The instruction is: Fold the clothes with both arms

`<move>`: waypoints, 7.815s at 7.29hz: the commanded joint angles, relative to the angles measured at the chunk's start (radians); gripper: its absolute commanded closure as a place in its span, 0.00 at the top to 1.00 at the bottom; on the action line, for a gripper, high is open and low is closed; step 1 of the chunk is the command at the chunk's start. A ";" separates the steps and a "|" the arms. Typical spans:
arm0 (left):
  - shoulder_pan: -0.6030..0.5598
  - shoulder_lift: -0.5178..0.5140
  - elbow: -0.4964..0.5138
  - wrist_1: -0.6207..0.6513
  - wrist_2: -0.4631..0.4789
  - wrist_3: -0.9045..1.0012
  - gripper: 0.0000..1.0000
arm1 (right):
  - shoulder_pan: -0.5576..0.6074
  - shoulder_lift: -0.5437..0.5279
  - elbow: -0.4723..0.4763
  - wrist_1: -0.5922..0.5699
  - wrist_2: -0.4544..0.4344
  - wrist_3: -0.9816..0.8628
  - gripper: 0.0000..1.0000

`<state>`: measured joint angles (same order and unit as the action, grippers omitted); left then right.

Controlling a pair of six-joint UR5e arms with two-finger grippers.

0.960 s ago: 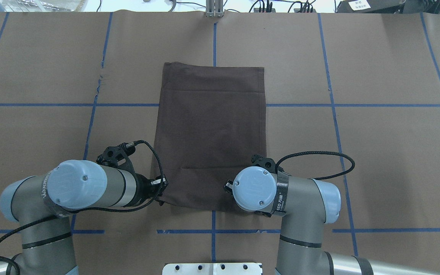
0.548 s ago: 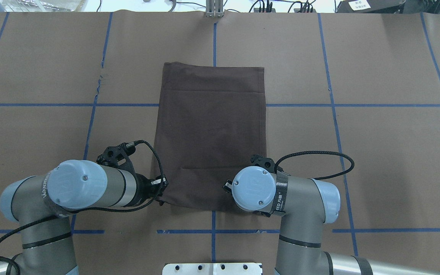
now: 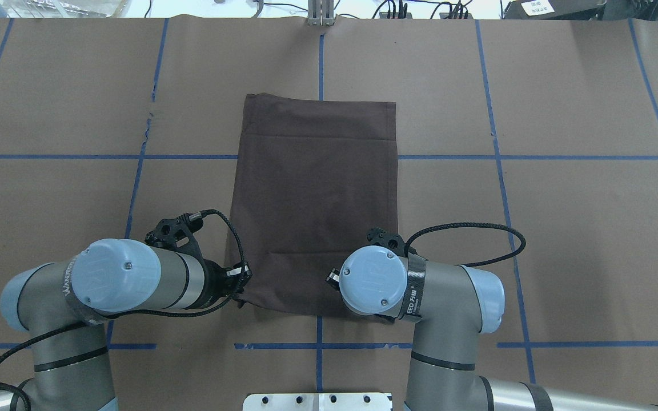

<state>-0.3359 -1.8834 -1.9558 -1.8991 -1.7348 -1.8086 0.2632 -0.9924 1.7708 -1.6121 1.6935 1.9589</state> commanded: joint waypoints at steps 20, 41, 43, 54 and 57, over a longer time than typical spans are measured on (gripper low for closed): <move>-0.008 -0.006 0.002 0.002 0.003 0.000 0.00 | -0.004 0.006 -0.014 -0.051 -0.003 -0.006 0.38; -0.107 -0.193 0.057 0.032 -0.058 -0.006 0.00 | 0.212 -0.002 0.120 -0.043 0.119 -0.211 0.00; -0.199 -0.235 0.156 0.009 -0.071 -0.005 0.00 | 0.310 0.061 -0.085 0.114 0.178 -0.229 0.00; -0.610 -0.242 0.513 -0.236 -0.311 0.616 1.00 | 0.598 0.314 -0.540 0.170 0.399 -0.666 1.00; -0.724 -0.157 0.506 -0.236 -0.397 0.814 1.00 | 0.435 0.446 -0.638 0.038 0.126 -0.825 1.00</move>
<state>-1.0121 -2.0795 -1.4448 -2.1351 -2.0964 -1.0805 0.7500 -0.6102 1.2026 -1.5414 1.9037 1.1863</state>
